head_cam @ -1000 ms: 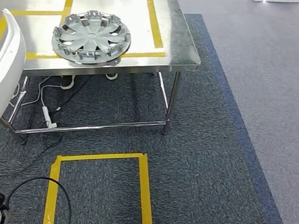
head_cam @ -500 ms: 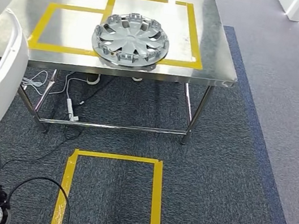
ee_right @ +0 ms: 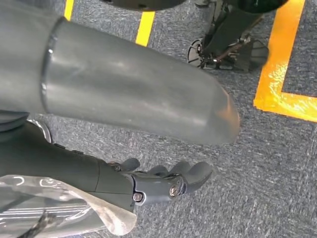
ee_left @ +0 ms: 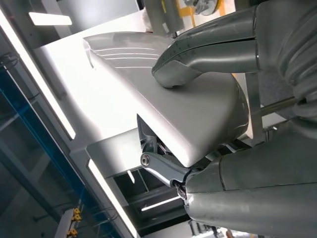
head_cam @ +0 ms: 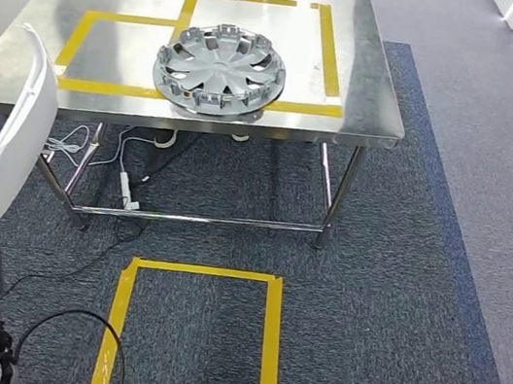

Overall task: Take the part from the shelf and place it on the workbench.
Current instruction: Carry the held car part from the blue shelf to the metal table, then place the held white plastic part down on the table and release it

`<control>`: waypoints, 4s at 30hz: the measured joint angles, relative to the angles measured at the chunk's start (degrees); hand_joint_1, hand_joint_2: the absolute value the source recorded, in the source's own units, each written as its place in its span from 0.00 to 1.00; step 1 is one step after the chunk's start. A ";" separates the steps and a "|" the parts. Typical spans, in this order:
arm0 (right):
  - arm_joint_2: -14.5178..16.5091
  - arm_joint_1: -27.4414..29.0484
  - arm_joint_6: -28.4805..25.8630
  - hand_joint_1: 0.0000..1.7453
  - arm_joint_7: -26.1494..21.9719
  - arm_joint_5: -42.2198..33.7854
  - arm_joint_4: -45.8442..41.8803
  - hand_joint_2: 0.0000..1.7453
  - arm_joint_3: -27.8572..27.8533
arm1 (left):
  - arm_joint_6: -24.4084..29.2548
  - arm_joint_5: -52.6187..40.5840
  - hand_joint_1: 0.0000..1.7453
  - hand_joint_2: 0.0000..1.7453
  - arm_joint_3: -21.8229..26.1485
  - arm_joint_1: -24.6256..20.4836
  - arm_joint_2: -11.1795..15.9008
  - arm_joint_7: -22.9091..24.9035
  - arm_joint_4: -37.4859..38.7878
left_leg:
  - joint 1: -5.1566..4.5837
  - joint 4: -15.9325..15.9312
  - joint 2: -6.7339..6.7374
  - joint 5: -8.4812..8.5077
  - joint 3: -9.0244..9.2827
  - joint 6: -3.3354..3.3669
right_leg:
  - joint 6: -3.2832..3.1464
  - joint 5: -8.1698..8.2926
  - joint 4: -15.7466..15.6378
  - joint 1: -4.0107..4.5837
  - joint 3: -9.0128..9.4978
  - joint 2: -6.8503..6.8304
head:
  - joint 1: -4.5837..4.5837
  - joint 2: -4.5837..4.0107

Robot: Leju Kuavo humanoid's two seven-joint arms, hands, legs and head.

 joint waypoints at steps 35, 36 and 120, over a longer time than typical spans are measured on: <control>-0.36 -0.08 0.81 0.00 -1.85 0.98 0.00 0.00 -0.96 | -7.93 -1.65 1.00 1.00 -3.64 -6.77 5.14 6.40 1.26 | -0.51 -12.18 0.55 5.16 4.39 1.31 | 1.21 -2.50 -0.52 0.34 2.51 0.27 | 0.03 0.00; -0.36 -0.13 0.82 0.00 -1.95 1.02 0.00 0.00 -0.96 | -8.11 -1.68 1.00 1.00 -3.66 -6.86 5.17 6.50 1.26 | -0.59 -12.78 0.50 4.61 4.66 1.72 | 1.68 -2.58 -0.54 0.38 2.88 0.21 | 0.02 0.01; -0.12 -0.18 1.61 0.00 -2.38 3.27 0.00 0.00 -2.61 | -14.49 -18.50 1.00 1.00 -3.82 -3.01 8.63 16.86 4.16 | 0.36 3.49 0.47 -6.26 0.57 -0.30 | -0.67 -0.54 1.44 0.50 -1.91 0.79 | -0.27 -0.01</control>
